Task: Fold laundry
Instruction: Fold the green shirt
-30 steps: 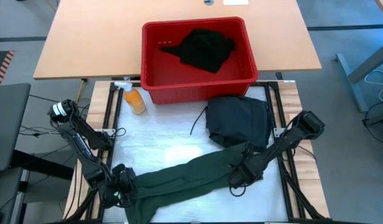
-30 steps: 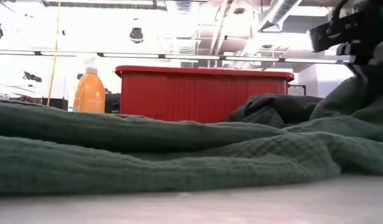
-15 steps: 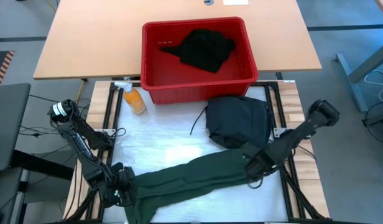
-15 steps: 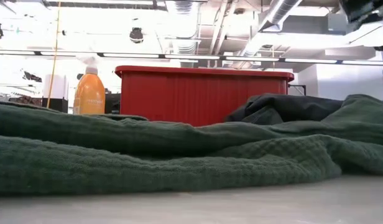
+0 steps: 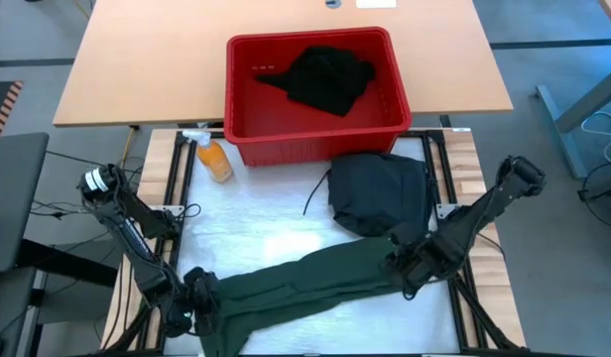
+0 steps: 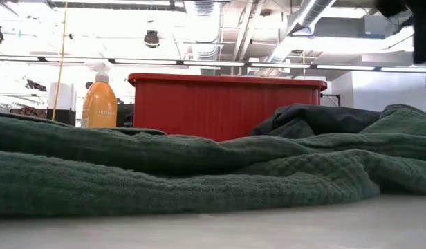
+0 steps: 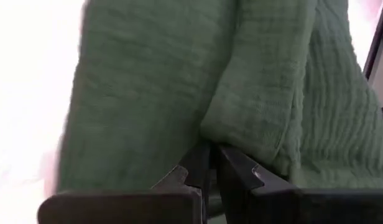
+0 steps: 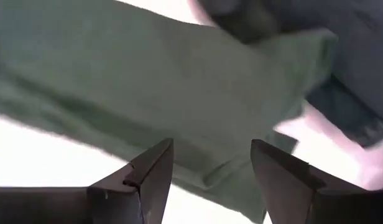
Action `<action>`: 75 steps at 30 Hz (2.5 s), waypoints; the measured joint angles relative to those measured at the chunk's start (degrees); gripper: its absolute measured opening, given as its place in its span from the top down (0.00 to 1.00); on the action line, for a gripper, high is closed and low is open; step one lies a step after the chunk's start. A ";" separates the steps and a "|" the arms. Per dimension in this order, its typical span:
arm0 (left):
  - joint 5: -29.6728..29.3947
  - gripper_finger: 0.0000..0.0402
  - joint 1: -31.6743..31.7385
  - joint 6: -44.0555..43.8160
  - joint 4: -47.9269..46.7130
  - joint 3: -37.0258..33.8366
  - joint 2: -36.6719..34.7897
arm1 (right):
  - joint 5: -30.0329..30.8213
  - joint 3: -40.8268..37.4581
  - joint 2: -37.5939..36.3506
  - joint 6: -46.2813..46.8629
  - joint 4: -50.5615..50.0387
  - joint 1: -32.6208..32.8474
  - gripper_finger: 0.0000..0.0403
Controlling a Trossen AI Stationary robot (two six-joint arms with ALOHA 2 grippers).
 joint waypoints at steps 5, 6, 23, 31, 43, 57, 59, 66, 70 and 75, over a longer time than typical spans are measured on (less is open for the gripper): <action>0.37 0.96 0.00 0.01 4.20 0.00 3.38 | -4.17 -4.49 2.90 6.50 1.73 1.54 0.40; 0.39 0.96 0.00 0.51 4.79 0.00 3.73 | -4.71 -5.56 2.95 7.02 2.50 1.74 0.40; 4.56 0.96 0.57 0.80 7.32 0.00 3.72 | -0.12 -23.45 9.26 9.02 19.09 1.97 0.40; 4.94 0.96 0.57 -0.76 8.78 0.00 3.70 | 2.79 -22.16 15.28 2.38 28.43 3.66 0.53; -1.13 0.96 0.93 2.91 9.00 0.00 3.68 | -1.70 -14.39 6.71 -0.03 20.12 4.68 0.92; -2.17 0.96 16.30 29.40 10.63 0.00 3.68 | 0.50 14.43 -1.95 -14.69 -10.53 7.98 0.94; -0.65 0.96 18.61 32.63 11.90 0.00 3.68 | 0.71 18.94 -1.32 -17.05 -13.46 7.75 0.94; 7.29 0.96 23.57 38.01 17.63 0.00 3.68 | 3.16 32.07 4.02 -30.68 -15.43 3.58 0.94; 19.10 0.96 22.60 37.91 18.64 0.00 3.68 | 3.58 37.32 7.85 -32.45 -22.29 0.55 0.94; 28.71 0.96 19.90 35.98 18.66 0.00 3.68 | 3.72 37.70 8.56 -37.26 -19.76 -3.09 0.94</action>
